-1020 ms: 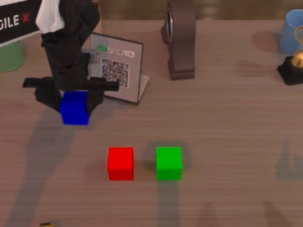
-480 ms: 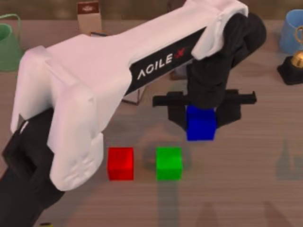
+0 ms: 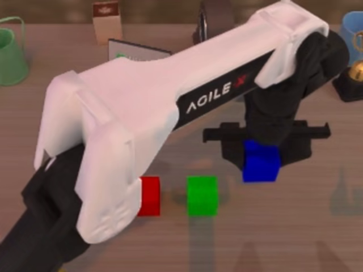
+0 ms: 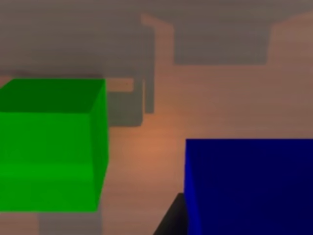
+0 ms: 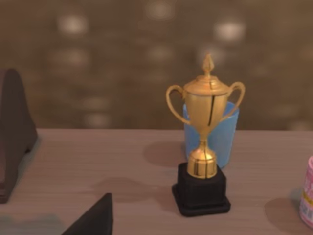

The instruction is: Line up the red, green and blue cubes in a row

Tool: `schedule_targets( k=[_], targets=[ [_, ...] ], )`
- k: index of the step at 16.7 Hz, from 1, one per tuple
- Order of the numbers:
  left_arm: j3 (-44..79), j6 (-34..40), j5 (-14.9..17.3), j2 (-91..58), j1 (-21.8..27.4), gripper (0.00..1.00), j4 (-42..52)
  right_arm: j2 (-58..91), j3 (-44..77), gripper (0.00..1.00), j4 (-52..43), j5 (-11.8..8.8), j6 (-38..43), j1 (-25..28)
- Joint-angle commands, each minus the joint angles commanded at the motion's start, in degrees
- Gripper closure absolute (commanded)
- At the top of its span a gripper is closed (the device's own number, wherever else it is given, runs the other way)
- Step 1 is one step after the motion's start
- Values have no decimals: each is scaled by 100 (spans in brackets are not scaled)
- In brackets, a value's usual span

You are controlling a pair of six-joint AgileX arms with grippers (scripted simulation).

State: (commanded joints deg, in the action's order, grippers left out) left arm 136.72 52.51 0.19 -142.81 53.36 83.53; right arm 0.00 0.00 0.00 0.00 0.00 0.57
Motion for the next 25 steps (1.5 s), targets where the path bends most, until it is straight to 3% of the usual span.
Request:
schedule_targets(
  k=[8, 13, 25],
  targets=[
    [-1479, 6, -3, -3, -1, 100, -1467, 0, 0, 0, 0, 0, 0, 0],
    [-1574, 10, -3, -15, 4, 100, -1563, 0, 0, 0, 0, 0, 0, 0],
    [-1574, 10, -3, -15, 4, 10, -1563, 0, 0, 0, 0, 0, 0, 0]
  ],
)
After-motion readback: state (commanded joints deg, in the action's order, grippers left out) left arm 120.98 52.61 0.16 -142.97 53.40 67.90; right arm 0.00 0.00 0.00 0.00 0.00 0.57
